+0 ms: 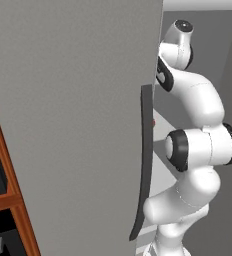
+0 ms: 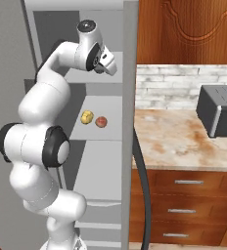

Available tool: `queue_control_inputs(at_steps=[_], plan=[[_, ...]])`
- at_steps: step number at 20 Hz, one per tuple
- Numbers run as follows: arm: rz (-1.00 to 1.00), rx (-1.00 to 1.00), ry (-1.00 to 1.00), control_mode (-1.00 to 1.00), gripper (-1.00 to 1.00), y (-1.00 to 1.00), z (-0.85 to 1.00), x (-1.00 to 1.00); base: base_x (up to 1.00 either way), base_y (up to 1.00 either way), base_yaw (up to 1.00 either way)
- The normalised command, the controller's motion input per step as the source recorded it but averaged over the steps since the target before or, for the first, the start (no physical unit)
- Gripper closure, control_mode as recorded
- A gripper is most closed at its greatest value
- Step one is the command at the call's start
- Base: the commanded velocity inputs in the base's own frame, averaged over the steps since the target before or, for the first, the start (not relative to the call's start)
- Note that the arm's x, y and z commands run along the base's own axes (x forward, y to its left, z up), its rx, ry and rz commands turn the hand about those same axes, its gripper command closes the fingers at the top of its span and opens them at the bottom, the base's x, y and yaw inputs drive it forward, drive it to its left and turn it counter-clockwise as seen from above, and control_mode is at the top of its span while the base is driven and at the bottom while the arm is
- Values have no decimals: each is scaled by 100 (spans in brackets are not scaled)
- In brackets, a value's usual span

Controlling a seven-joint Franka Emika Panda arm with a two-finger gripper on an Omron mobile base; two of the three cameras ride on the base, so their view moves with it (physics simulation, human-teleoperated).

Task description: Take the peach, potato, and eggplant from the freezer and place them in the bowl on the counter.

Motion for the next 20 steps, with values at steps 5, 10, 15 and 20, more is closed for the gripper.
queue_control_inputs(at_steps=[5, 10, 15, 20], plan=[[1, 10, 9, -100, 100, 6, -42, 27, 0, 0, 0], [0, 5, -5, -100, 100, 23, -41, -9, 0, 0, 0], [0, -1, -10, -100, 100, 14, -7, -65, 0, 0, 0], [0, 0, -14, -100, 100, 0, 1, -100, 0, 0, 0]])
